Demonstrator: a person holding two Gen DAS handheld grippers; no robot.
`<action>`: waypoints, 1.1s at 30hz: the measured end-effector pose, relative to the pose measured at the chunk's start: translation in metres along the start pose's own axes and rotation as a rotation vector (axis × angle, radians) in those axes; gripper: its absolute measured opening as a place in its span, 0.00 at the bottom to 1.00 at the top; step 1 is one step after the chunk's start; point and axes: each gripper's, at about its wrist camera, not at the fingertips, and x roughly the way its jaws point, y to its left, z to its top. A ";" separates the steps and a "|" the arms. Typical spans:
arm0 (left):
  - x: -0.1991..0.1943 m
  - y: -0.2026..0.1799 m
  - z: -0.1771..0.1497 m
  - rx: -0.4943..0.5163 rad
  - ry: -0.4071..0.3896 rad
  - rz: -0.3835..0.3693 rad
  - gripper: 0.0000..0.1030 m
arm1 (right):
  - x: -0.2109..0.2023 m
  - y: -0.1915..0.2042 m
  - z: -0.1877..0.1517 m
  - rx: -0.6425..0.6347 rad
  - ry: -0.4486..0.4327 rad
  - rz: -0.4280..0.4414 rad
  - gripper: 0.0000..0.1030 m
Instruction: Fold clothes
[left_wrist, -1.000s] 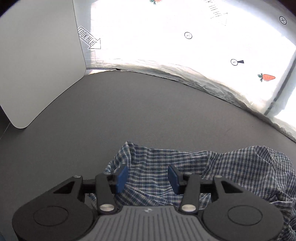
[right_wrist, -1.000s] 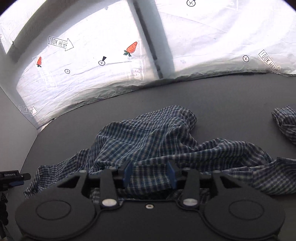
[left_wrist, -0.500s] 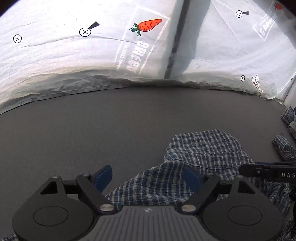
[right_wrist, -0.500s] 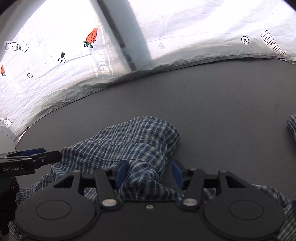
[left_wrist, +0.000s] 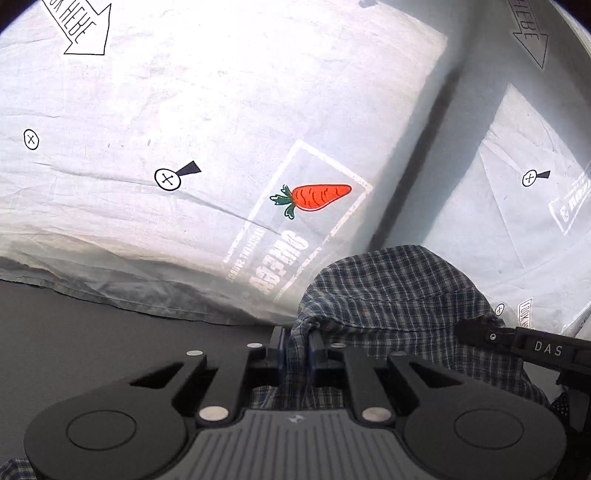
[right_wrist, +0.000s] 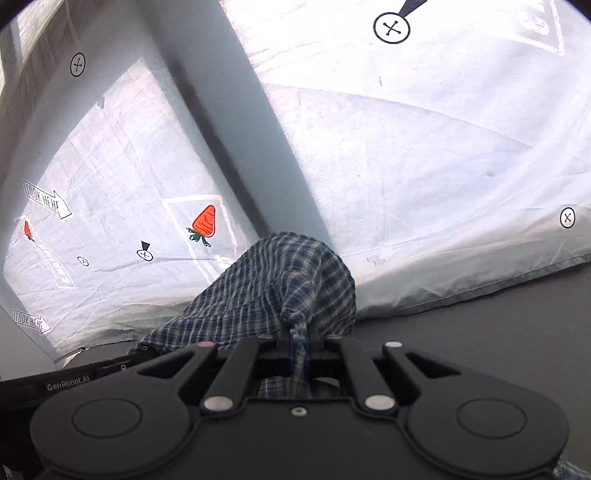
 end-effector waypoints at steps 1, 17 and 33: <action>0.007 -0.002 -0.001 0.023 0.025 0.033 0.21 | 0.011 0.002 0.003 -0.036 0.003 -0.048 0.44; -0.125 0.040 -0.158 -0.153 0.371 0.098 0.44 | -0.141 -0.003 -0.162 0.040 0.171 -0.243 0.49; -0.287 0.058 -0.197 -0.188 0.222 0.195 0.53 | -0.186 0.113 -0.242 -0.311 0.301 0.222 0.01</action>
